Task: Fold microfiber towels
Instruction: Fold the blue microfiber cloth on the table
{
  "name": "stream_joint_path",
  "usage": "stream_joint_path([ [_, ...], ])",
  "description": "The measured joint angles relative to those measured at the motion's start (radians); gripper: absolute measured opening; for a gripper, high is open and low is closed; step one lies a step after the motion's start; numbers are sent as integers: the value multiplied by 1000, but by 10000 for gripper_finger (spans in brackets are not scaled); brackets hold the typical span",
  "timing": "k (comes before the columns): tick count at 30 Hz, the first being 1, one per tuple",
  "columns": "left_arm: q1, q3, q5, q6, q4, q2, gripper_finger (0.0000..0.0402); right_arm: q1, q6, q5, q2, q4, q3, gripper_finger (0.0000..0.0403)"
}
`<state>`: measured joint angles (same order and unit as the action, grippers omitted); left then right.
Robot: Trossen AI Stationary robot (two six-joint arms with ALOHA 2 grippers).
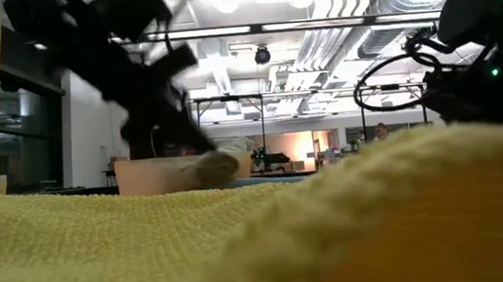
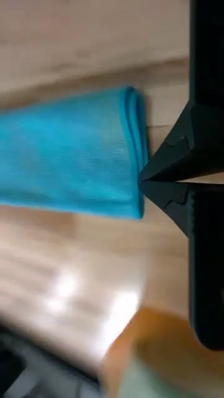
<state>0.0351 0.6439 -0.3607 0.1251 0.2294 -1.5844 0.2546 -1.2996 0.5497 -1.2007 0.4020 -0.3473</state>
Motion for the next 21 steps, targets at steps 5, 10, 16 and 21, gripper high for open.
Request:
stream_joint_path([
  [5, -57, 7, -80, 46, -14, 142, 0, 1, 37, 27, 39, 361, -157, 3],
  [10, -82, 5, -151, 95, -18, 261, 0, 0, 70, 53, 37, 659, -343, 1],
  [16, -81, 5, -143, 89, -8, 311, 0, -11, 97, 78, 28, 722, -483, 1],
  [21, -81, 5, -137, 89, -58, 293, 0, -39, 188, 90, 22, 541, -508, 0],
])
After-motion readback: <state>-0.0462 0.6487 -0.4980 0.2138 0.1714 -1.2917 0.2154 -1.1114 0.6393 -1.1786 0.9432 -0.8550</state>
